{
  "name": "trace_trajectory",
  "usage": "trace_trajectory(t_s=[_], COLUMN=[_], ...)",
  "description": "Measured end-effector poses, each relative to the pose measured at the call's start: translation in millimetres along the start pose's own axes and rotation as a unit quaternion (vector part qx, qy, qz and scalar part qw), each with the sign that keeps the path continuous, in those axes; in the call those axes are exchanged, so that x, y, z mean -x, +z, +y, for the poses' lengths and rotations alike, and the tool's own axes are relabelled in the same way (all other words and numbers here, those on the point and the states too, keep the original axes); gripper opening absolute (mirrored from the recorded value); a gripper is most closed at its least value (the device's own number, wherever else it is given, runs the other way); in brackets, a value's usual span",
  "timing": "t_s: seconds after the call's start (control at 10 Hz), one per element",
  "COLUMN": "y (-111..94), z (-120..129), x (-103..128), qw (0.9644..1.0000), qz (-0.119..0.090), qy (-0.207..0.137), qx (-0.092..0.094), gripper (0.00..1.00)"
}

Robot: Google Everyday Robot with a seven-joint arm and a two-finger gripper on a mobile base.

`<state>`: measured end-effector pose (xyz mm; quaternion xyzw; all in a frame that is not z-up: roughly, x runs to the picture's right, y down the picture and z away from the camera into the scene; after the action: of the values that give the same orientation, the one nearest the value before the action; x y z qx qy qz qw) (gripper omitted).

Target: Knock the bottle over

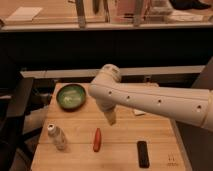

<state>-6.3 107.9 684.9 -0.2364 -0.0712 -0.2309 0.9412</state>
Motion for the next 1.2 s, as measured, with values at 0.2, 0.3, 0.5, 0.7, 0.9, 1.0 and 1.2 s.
trace_trajectory(t_s=[0.2, 0.3, 0.5, 0.7, 0.9, 1.0, 1.2], y=[2, 4, 7, 10, 12, 12, 14], z=[1, -1, -9, -11, -12, -14, -21], x=[2, 8, 28, 37, 40, 44, 59], qw=[0.9999, 0.9998, 0.9991, 0.9983, 0.9971, 0.9966, 0.9951], qz=[-0.002, -0.005, -0.011, -0.015, -0.019, -0.022, -0.028], qy=[-0.011, -0.021, -0.04, -0.057, -0.073, -0.079, -0.094], qx=[0.0, -0.001, -0.004, -0.006, -0.008, -0.01, -0.012], gripper=[0.8, 0.8, 0.8, 0.8, 0.8, 0.8, 0.8])
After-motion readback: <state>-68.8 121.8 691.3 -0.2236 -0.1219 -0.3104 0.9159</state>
